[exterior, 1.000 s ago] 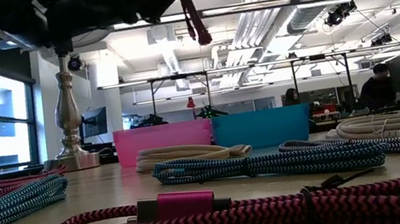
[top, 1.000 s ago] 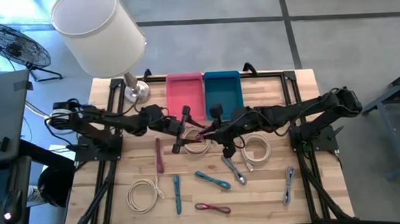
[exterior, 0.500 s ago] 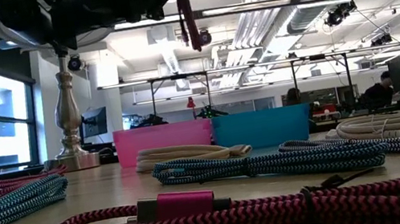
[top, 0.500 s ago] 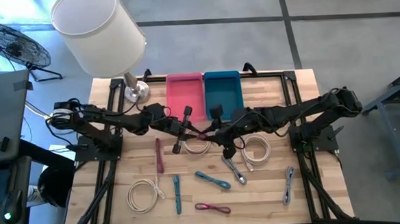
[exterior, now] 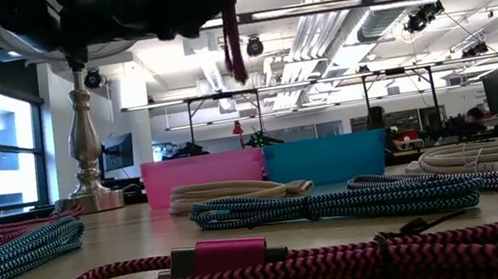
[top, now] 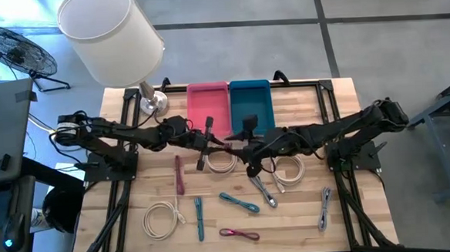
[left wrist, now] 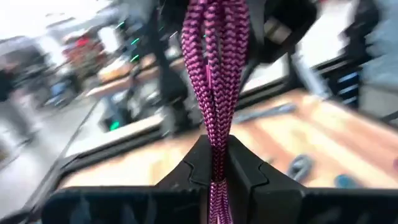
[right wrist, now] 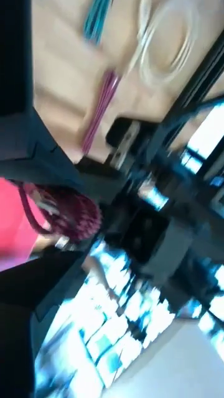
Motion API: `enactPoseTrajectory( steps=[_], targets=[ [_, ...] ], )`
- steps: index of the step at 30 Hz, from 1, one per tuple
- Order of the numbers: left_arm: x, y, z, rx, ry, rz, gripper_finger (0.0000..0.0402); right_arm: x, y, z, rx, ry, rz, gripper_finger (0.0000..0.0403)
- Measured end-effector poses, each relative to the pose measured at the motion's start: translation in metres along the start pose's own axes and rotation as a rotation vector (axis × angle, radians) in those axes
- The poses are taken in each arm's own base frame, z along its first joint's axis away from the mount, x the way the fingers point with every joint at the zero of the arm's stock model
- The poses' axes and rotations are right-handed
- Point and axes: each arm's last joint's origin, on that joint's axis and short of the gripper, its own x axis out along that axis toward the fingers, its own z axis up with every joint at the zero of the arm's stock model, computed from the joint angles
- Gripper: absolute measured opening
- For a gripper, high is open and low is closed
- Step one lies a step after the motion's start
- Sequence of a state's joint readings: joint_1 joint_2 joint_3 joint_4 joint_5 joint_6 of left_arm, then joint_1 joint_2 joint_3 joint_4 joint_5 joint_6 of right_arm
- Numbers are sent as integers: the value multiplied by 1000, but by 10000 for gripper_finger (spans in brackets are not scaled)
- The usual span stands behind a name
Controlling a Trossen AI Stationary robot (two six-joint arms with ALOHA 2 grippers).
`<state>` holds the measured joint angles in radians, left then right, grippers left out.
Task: Pick & Place USB Port
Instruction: Put the top pink charger cable into the pink bin
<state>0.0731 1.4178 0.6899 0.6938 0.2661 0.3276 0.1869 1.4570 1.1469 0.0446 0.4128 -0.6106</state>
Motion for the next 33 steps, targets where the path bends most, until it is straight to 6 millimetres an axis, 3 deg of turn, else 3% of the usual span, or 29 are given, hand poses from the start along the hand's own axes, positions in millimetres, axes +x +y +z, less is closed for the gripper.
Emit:
enactPoseTrajectory(
  steps=[6,11,17,23,29,33],
  targets=[
    [-33,8,15,229,298,289,14,-8,-5,2,1,143,-241,204],
    [-72,27,24,332,525,532,26,-9,-5,-2,-32,225,-305,208],
    [-99,56,7,331,607,401,12,-9,-8,-4,-33,272,-364,205],
    [-100,76,-21,408,659,253,12,-7,-10,-6,-25,267,-358,204],
    [-89,81,-50,482,750,140,12,-7,-10,-6,-3,265,-363,204],
    [-83,83,-60,393,756,166,51,-7,-10,-6,17,262,-365,205]
  ],
)
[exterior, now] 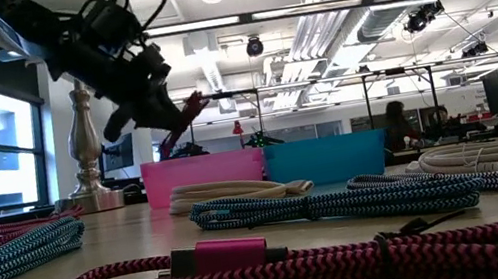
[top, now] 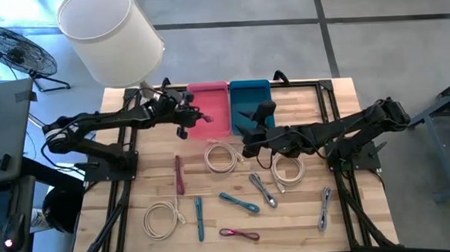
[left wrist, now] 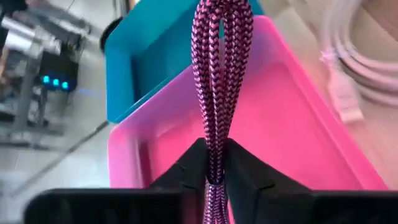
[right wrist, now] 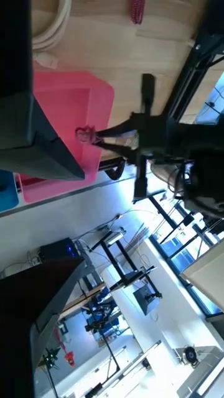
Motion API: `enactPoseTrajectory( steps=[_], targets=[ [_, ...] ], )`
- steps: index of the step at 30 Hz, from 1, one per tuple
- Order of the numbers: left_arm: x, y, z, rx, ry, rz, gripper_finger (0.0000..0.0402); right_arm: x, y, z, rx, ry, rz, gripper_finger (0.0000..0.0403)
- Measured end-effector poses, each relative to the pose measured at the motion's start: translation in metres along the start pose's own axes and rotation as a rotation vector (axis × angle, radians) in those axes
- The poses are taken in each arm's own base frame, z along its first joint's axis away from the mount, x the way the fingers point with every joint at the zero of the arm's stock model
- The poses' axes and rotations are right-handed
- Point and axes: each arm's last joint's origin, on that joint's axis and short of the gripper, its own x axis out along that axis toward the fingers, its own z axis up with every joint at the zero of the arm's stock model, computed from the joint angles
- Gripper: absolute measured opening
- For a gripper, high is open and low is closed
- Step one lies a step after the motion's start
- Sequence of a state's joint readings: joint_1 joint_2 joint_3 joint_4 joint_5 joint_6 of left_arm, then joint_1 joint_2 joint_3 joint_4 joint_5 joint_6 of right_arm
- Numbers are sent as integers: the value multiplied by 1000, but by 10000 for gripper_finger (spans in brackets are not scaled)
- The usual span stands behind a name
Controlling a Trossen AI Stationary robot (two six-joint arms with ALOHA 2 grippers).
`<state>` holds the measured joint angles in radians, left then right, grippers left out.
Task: Pick & Place USB Port
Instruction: Put the top pink charger cable into the pink bin, then put the middle white HDMI cable into the blue bin
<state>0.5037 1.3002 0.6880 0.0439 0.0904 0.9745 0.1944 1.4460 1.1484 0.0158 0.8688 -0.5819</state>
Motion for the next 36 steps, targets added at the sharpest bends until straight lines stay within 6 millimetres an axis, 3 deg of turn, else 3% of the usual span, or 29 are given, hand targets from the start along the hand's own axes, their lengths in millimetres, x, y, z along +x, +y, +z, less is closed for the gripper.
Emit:
enactPoseTrajectory(
  steps=[9,16,20,29,36],
  targets=[
    [1,6,3,-64,-33,69,152,0,1,-2,6,9,12,205],
    [-1,9,2,-68,44,136,170,0,3,-5,-12,32,26,204],
    [-12,11,10,-70,-105,88,171,0,6,-8,-10,39,80,205],
    [-78,24,38,-153,-559,9,171,2,20,-27,80,54,600,204],
    [-131,18,49,-147,-834,-162,171,5,23,-29,114,43,717,205]
  ],
)
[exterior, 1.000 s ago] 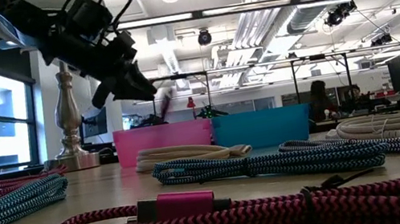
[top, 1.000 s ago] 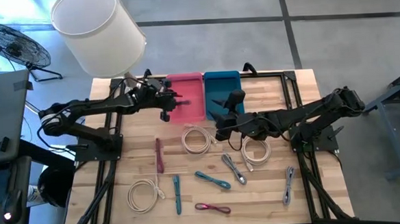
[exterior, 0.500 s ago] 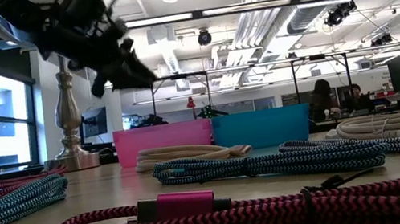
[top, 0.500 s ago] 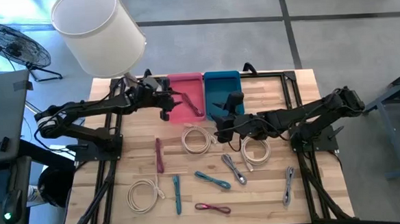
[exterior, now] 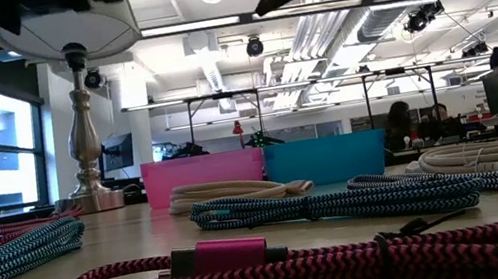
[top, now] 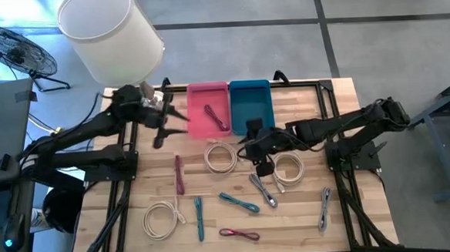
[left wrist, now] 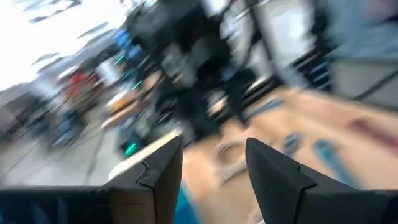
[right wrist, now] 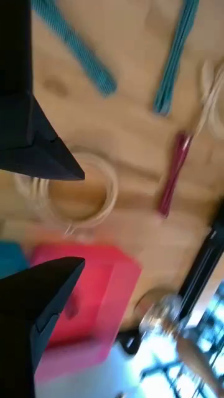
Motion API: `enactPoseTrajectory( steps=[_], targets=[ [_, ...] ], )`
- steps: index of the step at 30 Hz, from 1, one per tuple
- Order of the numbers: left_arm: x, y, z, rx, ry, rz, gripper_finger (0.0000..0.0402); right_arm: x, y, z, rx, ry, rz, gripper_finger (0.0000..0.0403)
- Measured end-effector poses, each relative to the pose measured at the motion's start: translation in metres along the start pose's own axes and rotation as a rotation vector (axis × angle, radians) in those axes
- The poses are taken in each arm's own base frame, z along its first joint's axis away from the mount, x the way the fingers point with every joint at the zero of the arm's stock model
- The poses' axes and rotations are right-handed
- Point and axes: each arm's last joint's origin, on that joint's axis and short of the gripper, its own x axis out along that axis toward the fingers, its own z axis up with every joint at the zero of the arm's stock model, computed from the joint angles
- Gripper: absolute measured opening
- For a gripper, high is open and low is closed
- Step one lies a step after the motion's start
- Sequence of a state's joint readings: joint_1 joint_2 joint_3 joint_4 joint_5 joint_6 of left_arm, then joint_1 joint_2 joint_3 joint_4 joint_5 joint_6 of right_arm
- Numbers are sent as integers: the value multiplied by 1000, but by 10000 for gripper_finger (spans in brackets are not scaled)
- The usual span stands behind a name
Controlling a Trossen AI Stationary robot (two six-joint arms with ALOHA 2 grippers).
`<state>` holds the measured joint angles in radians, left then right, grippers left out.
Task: Pick & Place USB Port
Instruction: Put the middle white HDMI cable into the blue bin
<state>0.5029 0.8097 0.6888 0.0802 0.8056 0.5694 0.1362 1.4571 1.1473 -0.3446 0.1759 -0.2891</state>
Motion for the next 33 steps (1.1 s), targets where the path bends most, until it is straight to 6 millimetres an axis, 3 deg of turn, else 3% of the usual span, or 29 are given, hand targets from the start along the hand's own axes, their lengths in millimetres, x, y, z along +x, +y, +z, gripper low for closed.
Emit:
enactPoseTrajectory(
  steps=[5,12,16,25,33],
  targets=[
    [-6,-17,15,6,-150,-232,172,24,7,-6,-17,28,91,205],
    [4,-33,15,-49,-112,-293,156,74,10,-34,-17,169,174,204],
    [8,-37,18,-46,-116,-308,145,93,5,-48,19,202,234,206],
    [13,-39,17,-43,-57,-238,141,118,-3,-65,71,211,288,206],
    [15,-36,13,-43,21,-136,140,129,-2,-74,99,223,338,204]
  ],
)
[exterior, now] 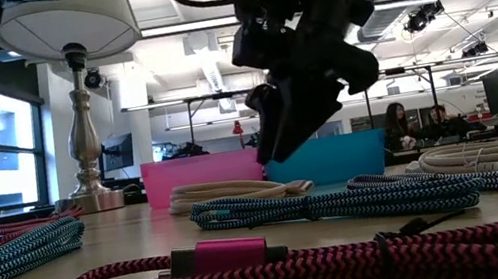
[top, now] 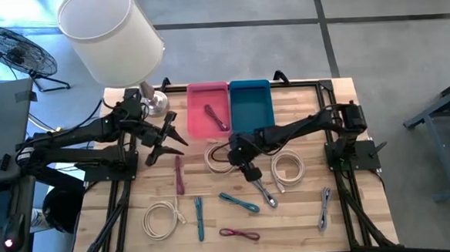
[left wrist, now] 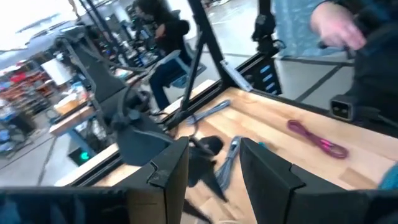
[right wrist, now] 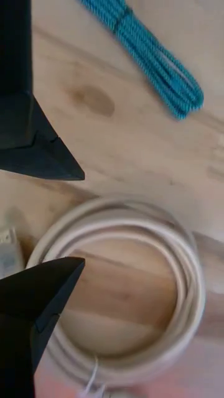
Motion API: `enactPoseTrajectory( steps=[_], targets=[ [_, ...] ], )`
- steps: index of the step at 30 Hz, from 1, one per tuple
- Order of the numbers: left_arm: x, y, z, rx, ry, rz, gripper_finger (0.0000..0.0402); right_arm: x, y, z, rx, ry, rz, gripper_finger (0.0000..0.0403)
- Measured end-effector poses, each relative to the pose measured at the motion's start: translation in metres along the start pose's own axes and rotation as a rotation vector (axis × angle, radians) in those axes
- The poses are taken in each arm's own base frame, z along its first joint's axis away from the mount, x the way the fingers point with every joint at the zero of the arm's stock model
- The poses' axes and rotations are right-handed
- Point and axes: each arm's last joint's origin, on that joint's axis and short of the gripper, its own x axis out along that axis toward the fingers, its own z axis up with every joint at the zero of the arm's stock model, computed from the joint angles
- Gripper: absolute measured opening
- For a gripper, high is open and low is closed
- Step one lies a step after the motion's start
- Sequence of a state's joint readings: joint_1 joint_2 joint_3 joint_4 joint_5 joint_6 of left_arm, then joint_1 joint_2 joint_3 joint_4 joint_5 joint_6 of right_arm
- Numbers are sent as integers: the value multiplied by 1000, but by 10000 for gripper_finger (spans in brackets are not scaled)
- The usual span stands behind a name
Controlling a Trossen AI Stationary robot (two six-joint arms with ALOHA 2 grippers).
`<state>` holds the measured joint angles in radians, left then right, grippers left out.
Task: Pick & Place USB Port
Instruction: Put the middle white HDMI cable into the blue bin
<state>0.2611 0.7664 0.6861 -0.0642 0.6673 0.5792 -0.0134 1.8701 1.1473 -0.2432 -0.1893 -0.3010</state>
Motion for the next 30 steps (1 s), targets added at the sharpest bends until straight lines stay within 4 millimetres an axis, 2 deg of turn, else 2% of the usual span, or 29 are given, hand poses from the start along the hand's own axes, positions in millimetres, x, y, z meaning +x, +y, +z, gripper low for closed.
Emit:
enactPoseTrajectory(
  steps=[13,24,27,30],
  targets=[
    [0,1,-3,6,59,57,140,20,-6,-1,14,-4,13,204],
    [0,0,-5,-7,70,43,140,43,-12,-2,8,123,-17,198],
    [0,-1,-6,-18,82,34,140,42,-10,-1,-8,134,-48,156],
    [0,-1,-7,-22,87,30,140,39,-6,1,-22,146,-68,68]
  ],
)
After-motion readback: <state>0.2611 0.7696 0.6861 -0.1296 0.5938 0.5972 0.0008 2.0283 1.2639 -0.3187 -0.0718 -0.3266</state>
